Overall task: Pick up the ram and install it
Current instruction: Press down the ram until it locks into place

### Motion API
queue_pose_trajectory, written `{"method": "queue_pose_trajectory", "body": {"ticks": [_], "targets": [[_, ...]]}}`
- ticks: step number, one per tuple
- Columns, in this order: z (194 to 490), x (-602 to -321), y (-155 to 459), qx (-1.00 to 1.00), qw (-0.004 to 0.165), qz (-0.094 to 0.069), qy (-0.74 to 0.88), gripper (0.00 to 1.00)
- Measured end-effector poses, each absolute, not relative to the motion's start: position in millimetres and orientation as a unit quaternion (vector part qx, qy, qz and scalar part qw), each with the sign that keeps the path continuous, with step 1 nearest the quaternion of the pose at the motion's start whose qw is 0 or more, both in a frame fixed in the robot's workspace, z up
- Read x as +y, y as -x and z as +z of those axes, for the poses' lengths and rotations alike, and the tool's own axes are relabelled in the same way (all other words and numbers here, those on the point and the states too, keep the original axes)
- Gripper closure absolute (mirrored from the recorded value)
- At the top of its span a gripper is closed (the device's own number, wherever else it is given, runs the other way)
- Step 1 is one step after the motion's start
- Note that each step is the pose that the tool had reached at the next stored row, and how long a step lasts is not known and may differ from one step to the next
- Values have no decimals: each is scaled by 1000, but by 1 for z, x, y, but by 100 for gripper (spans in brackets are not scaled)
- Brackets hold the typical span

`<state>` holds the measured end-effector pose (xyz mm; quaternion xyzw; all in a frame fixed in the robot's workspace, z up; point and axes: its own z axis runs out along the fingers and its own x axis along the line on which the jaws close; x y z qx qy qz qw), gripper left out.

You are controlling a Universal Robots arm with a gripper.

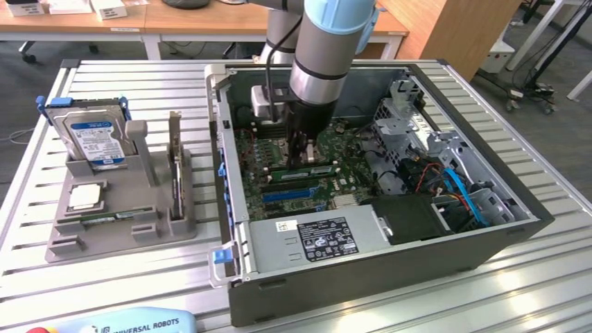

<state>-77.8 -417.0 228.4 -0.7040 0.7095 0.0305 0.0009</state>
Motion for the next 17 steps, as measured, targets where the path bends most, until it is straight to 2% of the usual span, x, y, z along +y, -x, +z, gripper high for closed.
{"method": "queue_pose_trajectory", "body": {"ticks": [17], "targets": [[254, -417, 78, 710, 1, 30, 704, 90]]}}
